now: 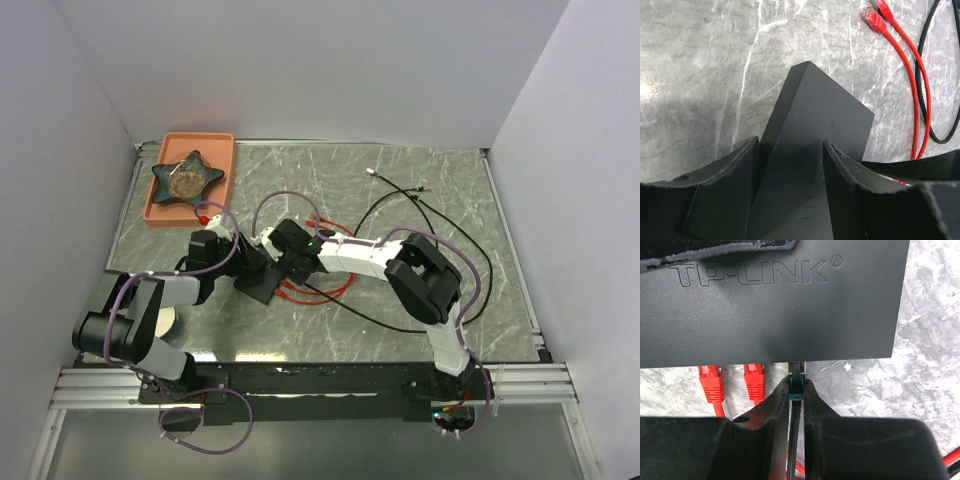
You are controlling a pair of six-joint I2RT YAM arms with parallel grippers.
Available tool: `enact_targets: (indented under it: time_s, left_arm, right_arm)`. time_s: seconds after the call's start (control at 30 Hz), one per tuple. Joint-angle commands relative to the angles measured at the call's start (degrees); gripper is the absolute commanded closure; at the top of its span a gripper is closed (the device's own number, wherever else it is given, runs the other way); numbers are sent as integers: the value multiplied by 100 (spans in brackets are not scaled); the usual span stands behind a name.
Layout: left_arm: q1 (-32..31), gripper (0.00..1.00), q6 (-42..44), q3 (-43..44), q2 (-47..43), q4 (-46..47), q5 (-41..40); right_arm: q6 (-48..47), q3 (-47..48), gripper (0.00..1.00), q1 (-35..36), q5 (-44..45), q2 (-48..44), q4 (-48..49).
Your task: Insert the plug into the switch port
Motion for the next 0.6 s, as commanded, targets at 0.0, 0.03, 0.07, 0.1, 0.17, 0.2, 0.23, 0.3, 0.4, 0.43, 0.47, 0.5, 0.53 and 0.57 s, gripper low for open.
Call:
enact_targets:
  time_s: [0.0,0.03,0.07,0.1,0.17,0.2,0.23,0.3,0.4,0.43,0.47,0.5,0.53,0.57]
  left_arm:
    - [-278,42,-235,-94,-300,-99,866]
    - [-269,41,-235,-85,-336,-204,796]
    - [-269,39,-244,-59,-423,-249,717]
    - [-260,37,-252,-59,-467,-293,559]
    - [-252,34,-288,-41,-607,-468,392]
    - [-243,33,-305,-41,-661,-530,182]
    - [-225,31,-349,-41,-722,-583,76]
    - [-199,27,-419,-50,-933,-828,-205]
    - [-137,23,-604,-67,-1302,-1301,-899]
    - [-129,22,-682,-59,-1398,-1434,-1206]
    - [-120,20,-701,-59,-1599,-1531,-1313]
    - [-120,19,-710,-50,-1697,-1741,-1427]
    - [-120,19,-744,-41,-1794,-1839,-1524]
    - [-111,17,-762,-32,-1978,-1944,-1717]
  right_arm:
    - [122,9,100,93,-75,-192,1523]
    - [183,-43,100,93,-31,-210,1479]
    - [210,-122,100,85,39,-227,1374]
    - [236,-158,100,93,101,-253,1304]
    - [376,-184,85,93,390,-271,1050]
    - [412,-176,84,93,470,-289,944]
    - [438,-176,82,93,601,-306,864]
    - [535,-176,71,84,742,-394,593]
    - [658,-158,65,84,953,-491,189]
    - [693,-115,64,93,1015,-500,65]
    - [728,-36,61,85,1172,-500,-50]
    - [746,17,60,84,1235,-500,-199]
    - [764,79,58,84,1314,-509,-444]
    - [781,157,54,93,1401,-500,-559]
